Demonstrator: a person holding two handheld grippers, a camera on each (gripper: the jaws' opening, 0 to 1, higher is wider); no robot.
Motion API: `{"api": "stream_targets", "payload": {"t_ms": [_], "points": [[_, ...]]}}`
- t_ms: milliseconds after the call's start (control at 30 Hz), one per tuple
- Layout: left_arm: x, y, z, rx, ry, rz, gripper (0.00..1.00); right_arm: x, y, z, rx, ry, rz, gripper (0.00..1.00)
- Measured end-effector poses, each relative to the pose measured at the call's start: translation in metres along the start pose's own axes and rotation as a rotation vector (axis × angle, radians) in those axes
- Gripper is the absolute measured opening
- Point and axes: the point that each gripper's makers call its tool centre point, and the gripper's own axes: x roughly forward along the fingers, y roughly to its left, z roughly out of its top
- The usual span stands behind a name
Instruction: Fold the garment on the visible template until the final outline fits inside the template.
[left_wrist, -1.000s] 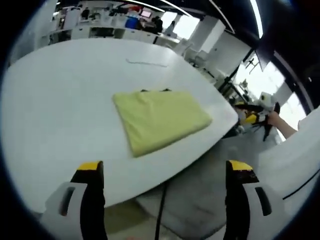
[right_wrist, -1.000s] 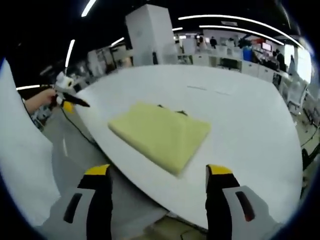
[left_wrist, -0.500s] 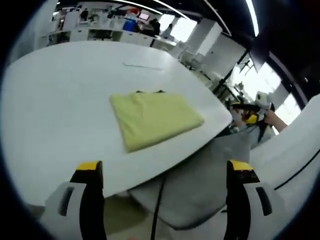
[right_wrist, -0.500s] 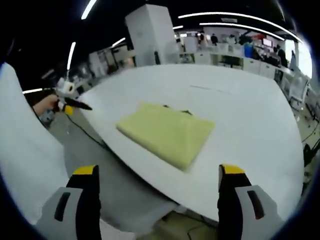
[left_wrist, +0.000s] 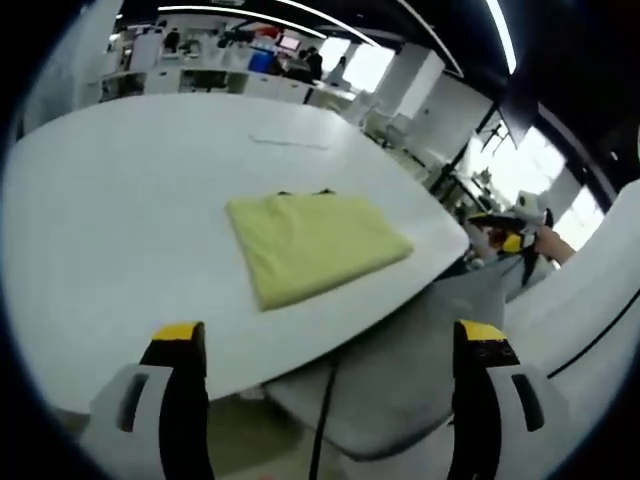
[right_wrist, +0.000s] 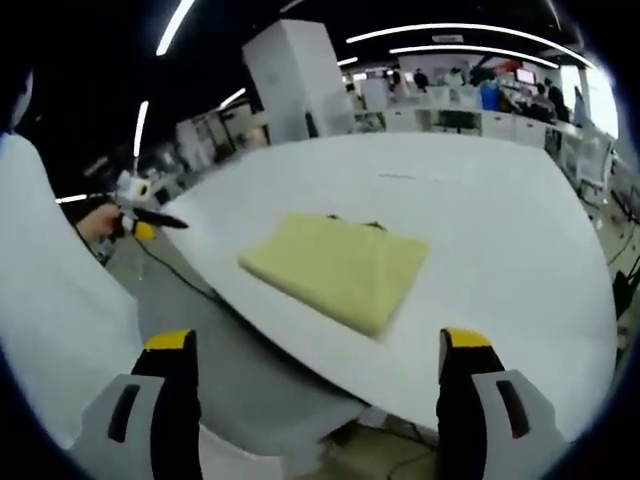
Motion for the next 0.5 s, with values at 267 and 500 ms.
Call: {"api": "stream_targets", "payload": {"t_ms": [267, 500], "points": [[0.0016, 0.0007, 0.004, 0.004, -0.002, -0.001, 1.0, 0.0038, -0.0014, -0.0015, -0.003, 0.014, 0.004, 1.0], [0.0028, 0.0017, 0.0034, 0.002, 0.003, -0.001, 1.0, 0.0052, -0.0057, -0.0024, 0.0, 0.016, -0.001, 0.99]]}}
